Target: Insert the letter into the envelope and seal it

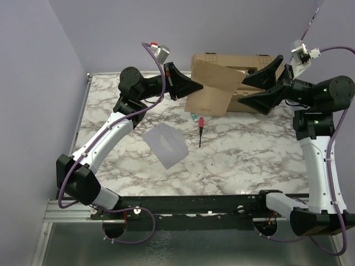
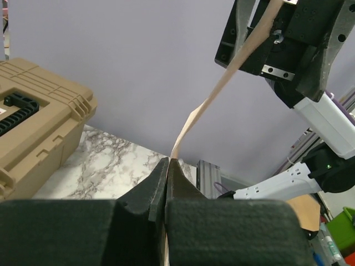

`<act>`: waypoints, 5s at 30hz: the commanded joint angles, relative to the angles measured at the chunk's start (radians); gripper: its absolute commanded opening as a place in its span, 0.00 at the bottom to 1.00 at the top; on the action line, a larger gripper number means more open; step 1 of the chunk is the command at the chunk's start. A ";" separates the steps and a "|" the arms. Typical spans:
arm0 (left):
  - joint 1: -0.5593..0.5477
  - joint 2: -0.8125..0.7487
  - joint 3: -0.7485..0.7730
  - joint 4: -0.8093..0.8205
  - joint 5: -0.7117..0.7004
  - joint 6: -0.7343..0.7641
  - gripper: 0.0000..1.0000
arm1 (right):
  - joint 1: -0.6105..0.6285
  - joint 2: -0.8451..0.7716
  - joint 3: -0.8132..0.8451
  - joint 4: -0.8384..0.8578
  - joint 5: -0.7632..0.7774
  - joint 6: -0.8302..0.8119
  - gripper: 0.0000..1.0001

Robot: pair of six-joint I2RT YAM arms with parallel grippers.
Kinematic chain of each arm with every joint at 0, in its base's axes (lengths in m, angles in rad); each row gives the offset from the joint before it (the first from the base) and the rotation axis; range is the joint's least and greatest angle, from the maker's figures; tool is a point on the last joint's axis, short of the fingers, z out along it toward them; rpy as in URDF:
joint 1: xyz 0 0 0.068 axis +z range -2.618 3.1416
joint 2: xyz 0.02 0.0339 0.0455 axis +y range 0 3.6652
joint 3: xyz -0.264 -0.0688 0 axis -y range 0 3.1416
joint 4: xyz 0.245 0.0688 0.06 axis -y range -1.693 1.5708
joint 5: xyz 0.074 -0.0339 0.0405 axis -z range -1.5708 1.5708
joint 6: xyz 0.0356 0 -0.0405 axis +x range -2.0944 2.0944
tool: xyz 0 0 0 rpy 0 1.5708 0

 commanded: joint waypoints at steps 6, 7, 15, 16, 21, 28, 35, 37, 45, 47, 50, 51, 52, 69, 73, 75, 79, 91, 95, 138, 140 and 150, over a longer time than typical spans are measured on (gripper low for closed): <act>0.006 -0.045 0.014 0.011 0.063 0.000 0.00 | 0.004 0.045 -0.008 0.132 0.138 0.031 0.82; 0.006 -0.048 0.012 0.011 0.063 -0.003 0.00 | 0.004 0.059 0.000 0.144 0.144 0.039 0.80; 0.005 -0.054 0.010 0.014 0.077 -0.033 0.00 | 0.037 0.133 0.037 0.275 0.145 0.146 0.40; 0.004 -0.055 0.009 0.015 0.078 -0.036 0.00 | 0.040 0.136 0.040 0.277 0.151 0.147 0.35; 0.004 -0.056 0.004 0.018 0.077 -0.046 0.02 | 0.046 0.143 0.037 0.316 0.189 0.176 0.00; 0.006 -0.050 -0.022 0.018 0.069 -0.070 0.44 | 0.047 0.126 0.026 0.310 0.304 0.154 0.00; 0.011 -0.047 -0.040 0.018 0.036 -0.057 0.06 | 0.046 0.138 0.037 0.354 0.236 0.183 0.00; 0.013 -0.041 -0.032 0.018 0.003 -0.050 0.00 | 0.045 0.142 0.024 0.394 0.164 0.211 0.00; 0.021 -0.007 0.004 0.018 -0.076 -0.030 0.00 | 0.076 0.105 -0.008 0.357 -0.169 0.170 0.65; 0.023 0.003 0.013 0.019 -0.083 -0.018 0.00 | 0.075 0.089 0.022 0.142 -0.165 0.012 0.67; 0.022 0.009 0.020 0.018 -0.081 0.008 0.00 | 0.075 0.081 0.059 0.008 -0.114 -0.111 0.67; 0.022 0.007 0.017 0.018 -0.072 0.019 0.00 | 0.076 0.081 0.064 0.007 -0.091 -0.110 0.67; 0.023 0.003 0.013 0.019 -0.060 0.029 0.00 | 0.076 0.083 0.071 0.008 -0.064 -0.106 0.67; 0.024 -0.055 -0.026 0.018 0.268 -0.008 0.00 | 0.232 0.294 0.264 -0.697 0.014 -0.686 0.73; 0.024 -0.069 -0.039 0.019 0.337 -0.009 0.00 | 0.232 0.277 0.239 -0.698 -0.060 -0.691 0.60; 0.024 -0.070 -0.040 0.018 0.336 -0.013 0.00 | 0.232 0.263 0.218 -0.705 -0.091 -0.698 0.54; 0.025 -0.067 -0.039 0.018 0.315 -0.020 0.00 | 0.233 0.233 0.174 -0.700 -0.116 -0.698 0.43; 0.027 -0.073 -0.011 0.017 0.264 -0.027 0.00 | 0.278 0.245 0.186 -0.706 -0.111 -0.684 0.04; 0.061 -0.087 -0.011 -0.060 0.223 0.027 0.28 | 0.278 0.224 0.186 -0.647 -0.091 -0.617 0.00; -0.108 -0.266 -0.249 -0.275 -0.144 0.701 0.88 | 0.313 0.324 0.106 -0.350 -0.002 -0.323 0.00; -0.115 -0.270 -0.271 -0.255 -0.144 0.704 0.88 | 0.315 0.319 0.094 -0.345 -0.003 -0.332 0.00; -0.116 -0.287 -0.251 -0.276 -0.144 0.678 0.51 | 0.319 0.319 0.104 -0.406 0.008 -0.421 0.00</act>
